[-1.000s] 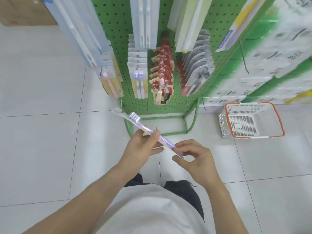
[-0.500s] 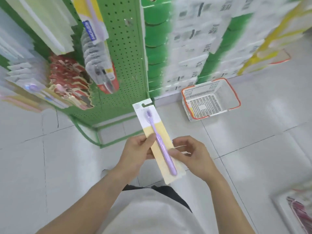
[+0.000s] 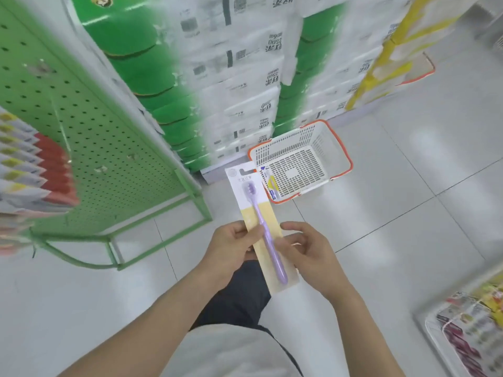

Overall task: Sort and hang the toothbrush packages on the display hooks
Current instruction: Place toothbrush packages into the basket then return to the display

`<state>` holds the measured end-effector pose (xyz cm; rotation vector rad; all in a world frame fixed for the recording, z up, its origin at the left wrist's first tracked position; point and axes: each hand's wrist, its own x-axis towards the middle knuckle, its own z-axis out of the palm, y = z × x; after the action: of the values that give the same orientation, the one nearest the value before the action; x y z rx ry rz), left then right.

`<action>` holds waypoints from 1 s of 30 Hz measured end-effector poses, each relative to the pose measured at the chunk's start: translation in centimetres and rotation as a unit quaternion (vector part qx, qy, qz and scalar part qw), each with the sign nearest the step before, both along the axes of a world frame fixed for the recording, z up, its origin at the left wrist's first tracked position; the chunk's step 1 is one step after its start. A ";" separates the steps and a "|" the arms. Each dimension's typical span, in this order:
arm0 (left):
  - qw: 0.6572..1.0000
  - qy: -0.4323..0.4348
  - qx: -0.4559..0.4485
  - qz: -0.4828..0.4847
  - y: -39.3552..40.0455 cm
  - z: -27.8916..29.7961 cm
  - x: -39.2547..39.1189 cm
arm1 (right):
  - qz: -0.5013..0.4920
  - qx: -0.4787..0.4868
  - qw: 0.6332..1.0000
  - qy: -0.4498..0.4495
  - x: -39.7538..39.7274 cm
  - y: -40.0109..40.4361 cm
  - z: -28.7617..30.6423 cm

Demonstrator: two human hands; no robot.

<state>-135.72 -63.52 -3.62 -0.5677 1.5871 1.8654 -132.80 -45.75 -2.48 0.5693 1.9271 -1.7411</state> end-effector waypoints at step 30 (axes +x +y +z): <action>0.970 -0.144 -0.161 0.110 17.2 -49.6 -26.6 | 0.018 0.199 0.959 -0.202 -37.9 16.0 -60.2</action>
<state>-162.32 -46.27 -53.21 -1.1445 1.6903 1.5898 -170.69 -29.75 -62.72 0.9427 1.9675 -1.1010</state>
